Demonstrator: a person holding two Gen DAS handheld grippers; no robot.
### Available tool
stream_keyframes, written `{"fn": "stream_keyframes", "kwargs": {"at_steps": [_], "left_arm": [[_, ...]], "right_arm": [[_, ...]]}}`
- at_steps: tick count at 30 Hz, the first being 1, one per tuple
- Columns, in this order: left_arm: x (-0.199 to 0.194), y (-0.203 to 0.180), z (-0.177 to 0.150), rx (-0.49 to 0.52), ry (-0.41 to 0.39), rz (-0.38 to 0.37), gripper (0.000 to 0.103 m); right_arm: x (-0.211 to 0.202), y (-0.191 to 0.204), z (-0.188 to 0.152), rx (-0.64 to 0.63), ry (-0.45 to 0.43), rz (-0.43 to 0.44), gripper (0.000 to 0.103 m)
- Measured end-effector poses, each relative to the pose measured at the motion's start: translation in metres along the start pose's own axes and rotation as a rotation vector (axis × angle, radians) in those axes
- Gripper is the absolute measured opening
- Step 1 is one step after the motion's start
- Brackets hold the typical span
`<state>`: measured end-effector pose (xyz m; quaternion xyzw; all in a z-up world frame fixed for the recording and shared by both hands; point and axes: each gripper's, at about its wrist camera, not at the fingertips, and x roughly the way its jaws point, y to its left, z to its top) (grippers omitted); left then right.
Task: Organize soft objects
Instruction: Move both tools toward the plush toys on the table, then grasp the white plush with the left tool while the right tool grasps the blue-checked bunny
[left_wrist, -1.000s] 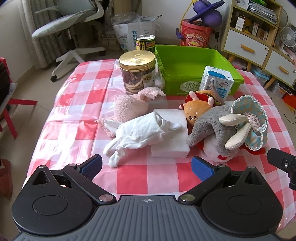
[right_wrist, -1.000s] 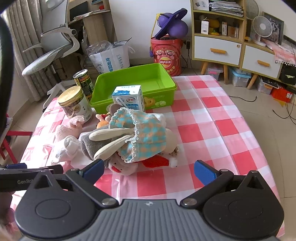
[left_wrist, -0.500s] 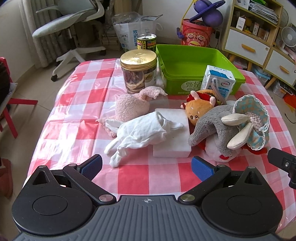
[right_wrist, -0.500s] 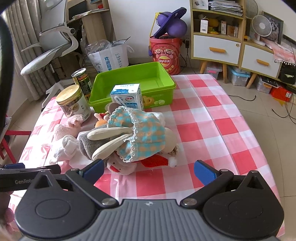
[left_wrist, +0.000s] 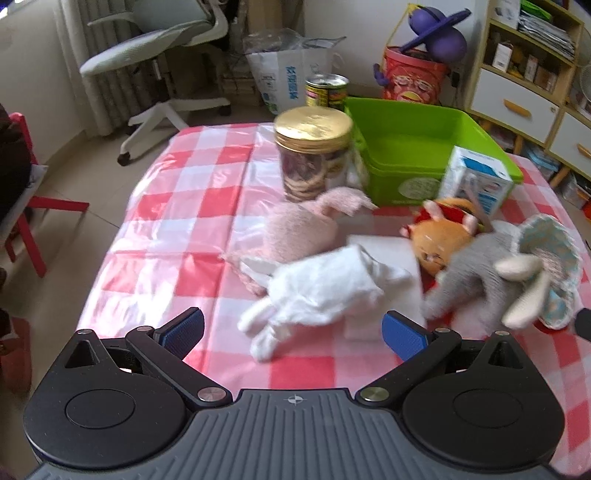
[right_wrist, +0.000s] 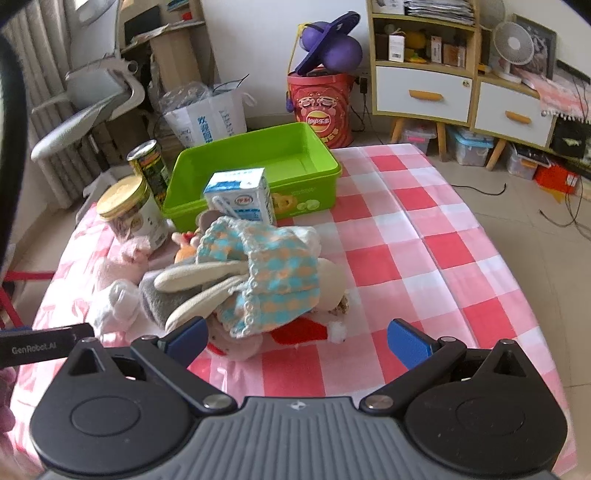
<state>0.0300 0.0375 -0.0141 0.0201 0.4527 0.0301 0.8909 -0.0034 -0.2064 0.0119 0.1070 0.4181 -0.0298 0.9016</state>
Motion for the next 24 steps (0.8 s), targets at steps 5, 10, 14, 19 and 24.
{"fn": "stream_keyframes", "kwargs": {"at_steps": [5,10,14,19,24], "left_arm": [[0.018,0.015,0.006,-0.031,-0.008,-0.008,0.098],[0.035,0.024,0.009,-0.037,-0.001,-0.066,0.098],[0.041,0.031,0.011,-0.078,-0.002,-0.181,0.095],[0.043,0.027,0.011,-0.083,-0.002,-0.287,0.083],[0.052,0.019,0.006,-0.069,0.013,-0.293,0.069]], "right_arm": [[0.01,-0.009,0.005,0.062,-0.022,0.043,0.083],[0.019,-0.01,0.008,0.067,-0.039,0.059,0.083],[0.029,-0.013,0.012,0.098,-0.032,0.111,0.083],[0.04,-0.022,0.016,0.166,-0.042,0.157,0.081],[0.049,-0.033,0.014,0.255,-0.034,0.195,0.071]]}}
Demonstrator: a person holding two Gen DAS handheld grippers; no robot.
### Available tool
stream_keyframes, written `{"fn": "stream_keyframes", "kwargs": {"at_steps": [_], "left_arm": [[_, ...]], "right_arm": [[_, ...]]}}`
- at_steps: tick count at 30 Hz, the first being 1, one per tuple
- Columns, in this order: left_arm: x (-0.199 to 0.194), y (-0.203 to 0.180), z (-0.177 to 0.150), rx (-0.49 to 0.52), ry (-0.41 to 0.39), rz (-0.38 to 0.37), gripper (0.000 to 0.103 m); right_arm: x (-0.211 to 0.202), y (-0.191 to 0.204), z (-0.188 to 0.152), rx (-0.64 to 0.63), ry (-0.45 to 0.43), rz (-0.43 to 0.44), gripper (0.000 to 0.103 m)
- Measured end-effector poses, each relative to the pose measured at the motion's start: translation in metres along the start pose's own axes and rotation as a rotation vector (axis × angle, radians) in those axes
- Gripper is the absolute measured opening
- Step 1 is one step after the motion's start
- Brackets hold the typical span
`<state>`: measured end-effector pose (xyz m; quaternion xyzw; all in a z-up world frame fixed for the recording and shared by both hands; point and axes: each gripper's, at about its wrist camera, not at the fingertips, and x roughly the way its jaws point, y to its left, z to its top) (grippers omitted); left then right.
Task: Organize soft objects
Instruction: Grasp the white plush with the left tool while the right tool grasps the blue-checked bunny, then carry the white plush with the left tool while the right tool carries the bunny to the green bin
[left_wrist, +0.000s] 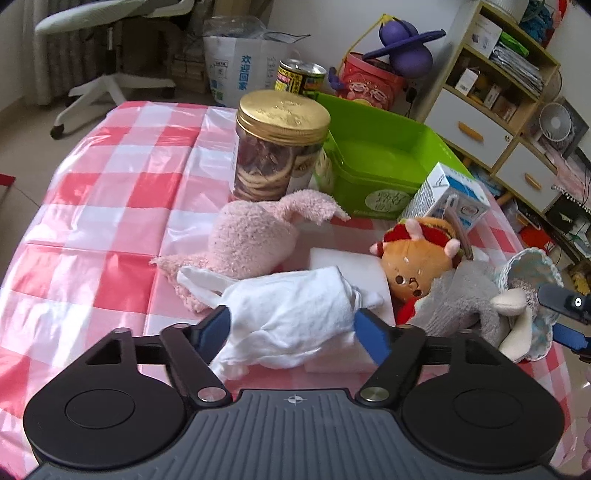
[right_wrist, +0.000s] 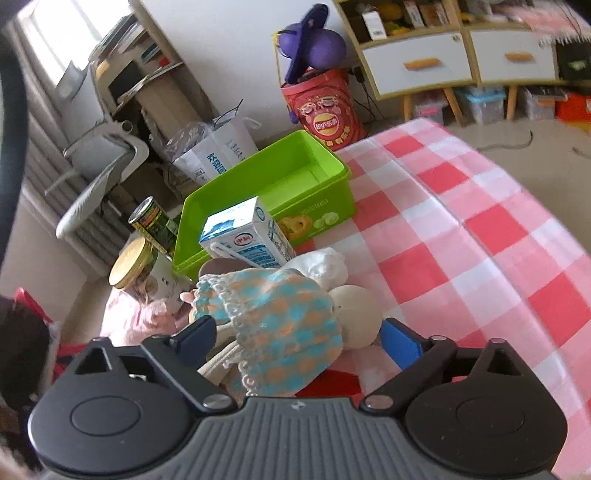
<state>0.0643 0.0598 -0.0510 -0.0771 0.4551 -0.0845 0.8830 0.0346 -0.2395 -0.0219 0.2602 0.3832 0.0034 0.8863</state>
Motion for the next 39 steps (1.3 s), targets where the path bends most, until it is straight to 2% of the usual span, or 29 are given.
{"fn": "stream_keyframes", "kwargs": {"at_steps": [2,4,5,7,8,9,10,12,18,30,34,39], "left_arm": [[0.001,0.0,-0.002,-0.001,-0.003,0.003,0.067],[0.002,0.0,-0.003,-0.004,-0.002,-0.003,0.056],[0.002,0.001,-0.003,-0.006,0.001,-0.006,0.054],[0.001,0.001,-0.003,-0.007,0.0,-0.01,0.043],[0.001,0.001,-0.003,-0.009,0.001,-0.011,0.041],[0.0,0.001,-0.003,-0.015,0.002,-0.013,0.033],[0.0,0.002,-0.003,-0.021,0.005,-0.017,0.021],[-0.001,0.003,-0.002,-0.037,0.01,-0.021,0.016],[-0.011,0.003,0.0,-0.038,-0.015,-0.021,0.009],[-0.047,-0.001,0.008,-0.078,-0.105,-0.07,0.009],[-0.063,-0.01,0.018,-0.089,-0.156,-0.108,0.008],[-0.074,-0.029,0.04,-0.053,-0.196,-0.142,0.008]], "right_arm": [[0.003,-0.004,-0.001,0.02,-0.001,-0.004,0.061],[0.006,-0.007,-0.002,0.038,0.007,-0.002,0.045],[0.007,-0.01,-0.002,0.053,0.013,0.01,0.042],[0.009,-0.016,-0.002,0.091,0.027,0.048,0.026],[0.009,-0.017,-0.002,0.1,0.03,0.061,0.022],[0.008,-0.018,-0.002,0.103,0.025,0.063,0.017],[0.006,-0.018,-0.002,0.099,0.013,0.06,0.012],[0.002,-0.018,0.0,0.092,-0.009,0.064,0.008],[-0.012,-0.026,0.007,0.137,-0.062,0.076,0.004],[-0.044,-0.035,0.023,0.211,-0.167,0.122,0.003],[-0.056,-0.029,0.031,0.204,-0.195,0.128,0.004],[-0.06,-0.017,0.05,0.163,-0.219,0.157,0.004]]}}
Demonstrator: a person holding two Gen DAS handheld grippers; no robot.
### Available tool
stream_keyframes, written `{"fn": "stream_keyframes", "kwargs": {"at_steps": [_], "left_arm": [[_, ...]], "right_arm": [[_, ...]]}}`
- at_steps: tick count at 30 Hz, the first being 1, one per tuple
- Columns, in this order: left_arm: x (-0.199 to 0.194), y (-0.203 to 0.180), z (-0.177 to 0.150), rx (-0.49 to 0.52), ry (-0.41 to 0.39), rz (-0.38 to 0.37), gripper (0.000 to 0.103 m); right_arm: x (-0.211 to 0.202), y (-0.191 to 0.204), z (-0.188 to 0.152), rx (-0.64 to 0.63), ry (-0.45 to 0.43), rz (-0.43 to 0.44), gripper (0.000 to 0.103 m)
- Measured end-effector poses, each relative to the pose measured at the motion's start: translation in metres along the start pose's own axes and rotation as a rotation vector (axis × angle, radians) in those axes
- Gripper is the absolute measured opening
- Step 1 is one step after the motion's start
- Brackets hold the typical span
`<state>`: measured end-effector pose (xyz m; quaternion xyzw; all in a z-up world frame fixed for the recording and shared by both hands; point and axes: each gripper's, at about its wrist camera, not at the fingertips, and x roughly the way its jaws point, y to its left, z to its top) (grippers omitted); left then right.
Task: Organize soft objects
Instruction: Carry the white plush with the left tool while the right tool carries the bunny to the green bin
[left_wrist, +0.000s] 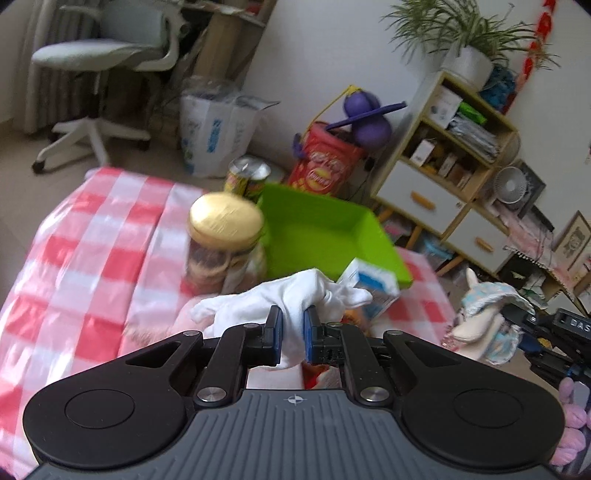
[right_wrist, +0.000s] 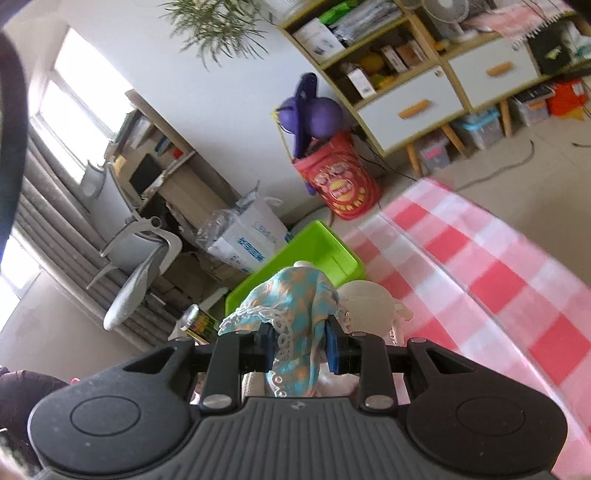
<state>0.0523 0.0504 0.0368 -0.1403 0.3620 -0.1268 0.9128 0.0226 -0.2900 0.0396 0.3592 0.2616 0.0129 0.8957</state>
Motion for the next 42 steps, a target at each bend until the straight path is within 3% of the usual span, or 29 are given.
{"fn": "stream_keyframes", "kwargs": {"at_steps": [9,19,22,25,32,42], "left_arm": [[0.037,-0.032,0.046,0.048,-0.025,-0.026,0.008],[0.116,-0.048,0.068,0.103,-0.016,-0.031,0.008],[0.141,-0.051,0.063,0.119,0.001,-0.016,0.009],[0.164,-0.052,0.058,0.122,0.037,0.003,0.009],[0.186,-0.046,0.053,0.133,0.076,0.022,0.009],[0.201,-0.049,0.049,0.158,0.119,0.057,0.01]], "right_arm": [[0.056,0.019,0.033,-0.023,0.009,0.079,0.004],[0.152,0.005,0.067,-0.005,0.122,0.15,0.004],[0.181,-0.002,0.069,-0.029,0.172,0.114,0.004],[0.202,-0.013,0.063,-0.059,0.219,0.022,0.004],[0.219,-0.03,0.054,-0.017,0.323,-0.032,0.004],[0.214,0.007,0.048,-0.16,0.355,-0.183,0.003]]}}
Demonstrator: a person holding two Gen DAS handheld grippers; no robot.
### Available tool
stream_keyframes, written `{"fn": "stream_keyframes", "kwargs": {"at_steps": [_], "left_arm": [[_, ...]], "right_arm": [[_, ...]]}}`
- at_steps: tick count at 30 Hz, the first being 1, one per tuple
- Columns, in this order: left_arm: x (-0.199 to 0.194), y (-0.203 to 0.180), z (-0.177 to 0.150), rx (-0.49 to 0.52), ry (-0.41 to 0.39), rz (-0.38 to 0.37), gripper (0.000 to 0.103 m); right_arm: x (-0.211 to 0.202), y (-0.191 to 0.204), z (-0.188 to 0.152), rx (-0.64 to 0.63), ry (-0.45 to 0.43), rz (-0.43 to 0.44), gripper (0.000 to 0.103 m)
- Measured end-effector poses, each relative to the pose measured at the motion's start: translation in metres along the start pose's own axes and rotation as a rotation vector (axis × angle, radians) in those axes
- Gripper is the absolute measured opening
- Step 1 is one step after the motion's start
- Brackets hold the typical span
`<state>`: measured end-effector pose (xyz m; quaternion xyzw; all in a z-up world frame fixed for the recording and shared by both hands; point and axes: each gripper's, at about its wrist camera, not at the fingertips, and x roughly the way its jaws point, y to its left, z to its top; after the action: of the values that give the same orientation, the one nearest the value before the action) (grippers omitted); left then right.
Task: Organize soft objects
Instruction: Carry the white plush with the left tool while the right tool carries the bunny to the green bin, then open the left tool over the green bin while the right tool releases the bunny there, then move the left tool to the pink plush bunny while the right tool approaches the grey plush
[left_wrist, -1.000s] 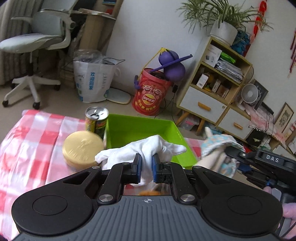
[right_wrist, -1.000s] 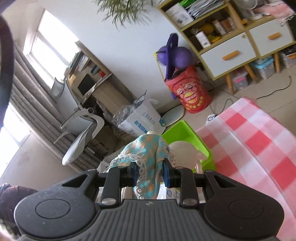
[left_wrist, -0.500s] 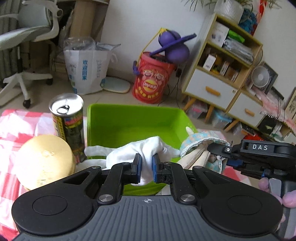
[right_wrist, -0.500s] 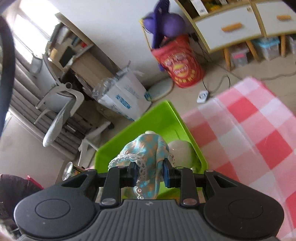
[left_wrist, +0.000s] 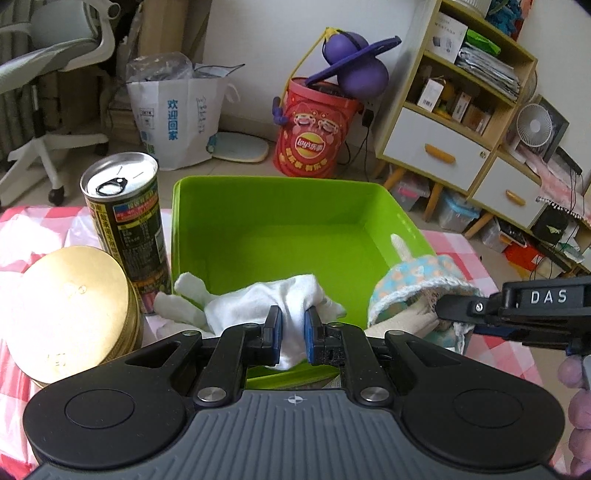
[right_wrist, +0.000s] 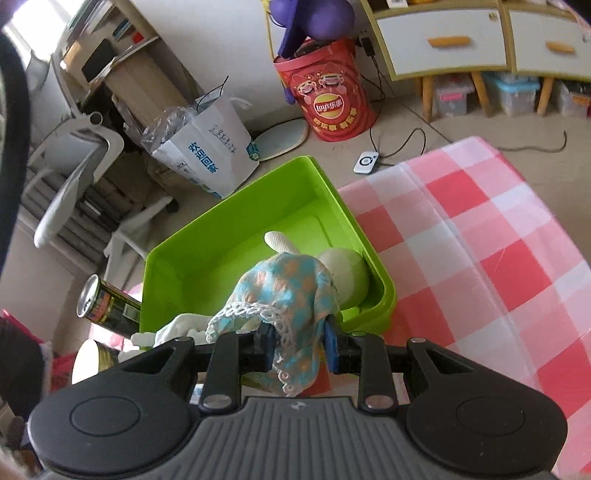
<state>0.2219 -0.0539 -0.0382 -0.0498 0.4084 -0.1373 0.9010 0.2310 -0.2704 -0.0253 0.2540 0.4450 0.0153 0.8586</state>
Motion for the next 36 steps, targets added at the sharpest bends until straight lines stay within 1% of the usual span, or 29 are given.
{"fn": "stream_keyframes", "kwargs": {"at_steps": [2,4,5,6,7,8,9,10,11,12,13,16,21,22,23,25,26,28,30,33,36], "left_arm": [[-0.001,0.0,0.0,0.005,-0.006,-0.002,0.012],[-0.004,-0.001,0.0,0.013,-0.023,-0.007,0.017],[-0.006,-0.001,0.001,0.016,-0.032,-0.01,0.018],[-0.008,-0.002,0.001,0.019,-0.038,-0.015,0.022],[-0.01,-0.002,0.002,0.02,-0.043,-0.013,0.03],[-0.013,-0.003,0.003,0.018,-0.05,-0.004,0.035],[-0.016,-0.002,0.004,0.016,-0.056,0.0,0.046],[-0.02,-0.002,0.004,0.015,-0.059,-0.003,0.053],[-0.024,-0.002,0.004,0.017,-0.065,-0.007,0.055],[-0.029,-0.003,0.004,0.026,-0.071,-0.004,0.06],[-0.033,-0.004,0.004,0.035,-0.075,0.0,0.064],[-0.048,-0.006,0.002,0.057,-0.089,0.016,0.07],[-0.077,-0.005,-0.007,0.07,-0.102,0.008,0.08],[-0.084,-0.004,-0.01,0.076,-0.104,0.011,0.08],[-0.089,-0.004,-0.012,0.08,-0.103,0.016,0.08],[-0.099,-0.001,-0.018,0.073,-0.098,0.027,0.084],[-0.104,0.001,-0.021,0.068,-0.099,0.029,0.085],[-0.116,0.004,-0.029,0.06,-0.106,0.041,0.09],[-0.125,0.009,-0.035,0.058,-0.112,0.057,0.091],[-0.138,0.012,-0.046,0.051,-0.114,0.073,0.094],[-0.149,0.013,-0.058,0.045,-0.119,0.07,0.097]], "right_arm": [[0.001,-0.001,0.0,0.004,-0.011,0.023,0.003],[0.001,-0.001,0.001,-0.002,-0.018,0.044,0.004],[-0.001,-0.001,0.001,-0.007,-0.025,0.056,0.004],[-0.004,-0.001,0.001,-0.01,-0.033,0.073,0.004],[-0.007,-0.001,0.001,-0.012,-0.041,0.1,0.009],[-0.011,0.0,0.001,-0.01,-0.047,0.121,0.013],[-0.015,0.0,0.001,-0.009,-0.056,0.137,0.022],[-0.021,0.002,0.001,-0.015,-0.069,0.145,0.032],[-0.026,0.004,0.001,-0.025,-0.085,0.147,0.036],[-0.03,0.006,0.001,-0.036,-0.097,0.144,0.04],[-0.035,0.007,0.001,-0.045,-0.105,0.139,0.041],[-0.049,0.007,0.0,-0.04,-0.116,0.142,0.044],[-0.076,-0.001,-0.009,-0.031,-0.14,0.126,0.048],[-0.083,-0.004,-0.011,-0.028,-0.143,0.124,0.049],[-0.089,-0.007,-0.014,-0.023,-0.147,0.122,0.05],[-0.1,-0.011,-0.021,-0.007,-0.151,0.122,0.057],[-0.105,-0.013,-0.025,-0.004,-0.15,0.122,0.058],[-0.114,-0.013,-0.032,-0.018,-0.145,0.109,0.058],[-0.124,-0.012,-0.04,-0.036,-0.149,0.098,0.058],[-0.135,-0.012,-0.054,-0.038,-0.147,0.104,0.06],[-0.144,-0.013,-0.068,-0.041,-0.146,0.114,0.064]]}}
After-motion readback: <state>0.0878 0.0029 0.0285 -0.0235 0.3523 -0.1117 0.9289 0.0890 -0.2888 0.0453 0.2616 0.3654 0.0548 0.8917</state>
